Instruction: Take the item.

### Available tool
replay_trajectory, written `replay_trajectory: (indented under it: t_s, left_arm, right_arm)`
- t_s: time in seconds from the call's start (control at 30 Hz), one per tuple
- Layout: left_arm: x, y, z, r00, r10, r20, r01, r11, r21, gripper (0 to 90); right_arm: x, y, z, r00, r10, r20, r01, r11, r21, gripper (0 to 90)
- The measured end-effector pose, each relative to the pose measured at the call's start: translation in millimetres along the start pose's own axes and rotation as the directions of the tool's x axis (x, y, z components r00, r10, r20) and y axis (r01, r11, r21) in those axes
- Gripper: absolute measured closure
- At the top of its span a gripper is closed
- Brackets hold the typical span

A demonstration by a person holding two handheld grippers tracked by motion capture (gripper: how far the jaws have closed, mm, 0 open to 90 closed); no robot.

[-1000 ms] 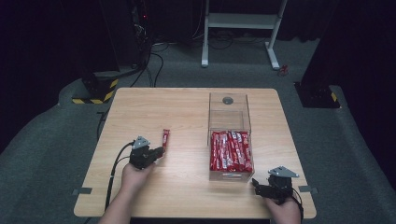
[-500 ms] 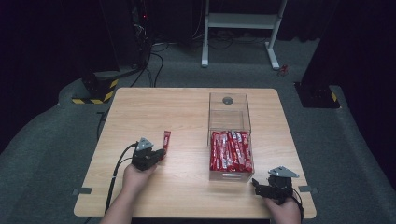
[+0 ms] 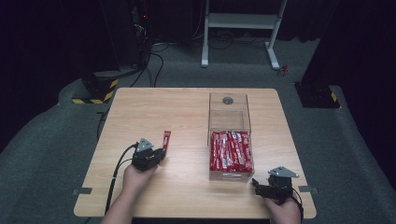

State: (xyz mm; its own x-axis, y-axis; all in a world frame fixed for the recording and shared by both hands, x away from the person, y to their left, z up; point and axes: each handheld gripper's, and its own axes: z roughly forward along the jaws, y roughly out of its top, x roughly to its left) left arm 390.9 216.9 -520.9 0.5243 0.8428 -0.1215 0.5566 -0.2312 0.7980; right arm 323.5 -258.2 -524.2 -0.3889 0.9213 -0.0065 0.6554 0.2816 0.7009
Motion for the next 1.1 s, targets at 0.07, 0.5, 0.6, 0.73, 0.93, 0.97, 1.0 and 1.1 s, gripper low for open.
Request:
replay_trajectory:
  t_s: [0.07,0.5,0.6,0.73,0.93,0.97,1.0,1.1]
  left_arm:
    - [-0.6,0.7,-1.5,1.0000,-0.006,0.001,0.006,1.0000,-0.008,69.4]
    - [3.0,3.1,-23.9,0.9994,-0.011,-0.034,0.009,0.9980,-0.062,52.2]
    - [4.4,-0.4,-28.6,0.9995,0.000,-0.032,-0.001,0.9985,-0.054,50.3]
    - [9.1,-10.5,-37.8,0.9991,0.011,-0.041,-0.013,0.9994,-0.031,48.6]
    - [19.1,-29.1,-56.5,0.9988,0.013,-0.048,-0.013,0.9999,-0.001,45.8]
    - [20.4,-32.5,-59.1,0.9987,0.012,-0.050,-0.012,0.9999,0.006,45.3]
    - [21.7,-36.0,-61.7,0.9986,0.014,-0.052,-0.013,0.9998,0.016,44.8]
    - [25.6,-46.9,-67.9,0.9983,0.016,-0.056,-0.014,0.9991,0.039,42.6]
  right_arm:
    - [0.0,0.0,0.0,1.0000,0.000,0.000,0.000,1.000,0.000,11.5]
    - [-0.2,0.0,0.0,1.0000,-0.007,-0.004,0.007,1.000,-0.001,11.5]
    - [-0.2,-0.1,-0.1,0.9999,-0.009,-0.006,0.009,1.000,-0.001,11.5]
    - [0.0,-0.2,-0.2,0.9999,-0.008,-0.007,0.008,1.000,0.000,11.4]
    - [0.1,-0.2,-0.2,0.9999,-0.010,-0.009,0.010,1.000,0.000,11.4]
    - [0.1,-0.2,-0.2,0.9999,-0.010,-0.009,0.010,1.000,0.000,11.4]
    - [-0.3,-0.2,-0.1,0.9998,-0.015,-0.009,0.015,1.000,-0.002,11.4]
    - [-0.1,-0.2,-0.2,0.9998,-0.015,-0.010,0.015,1.000,-0.001,11.5]
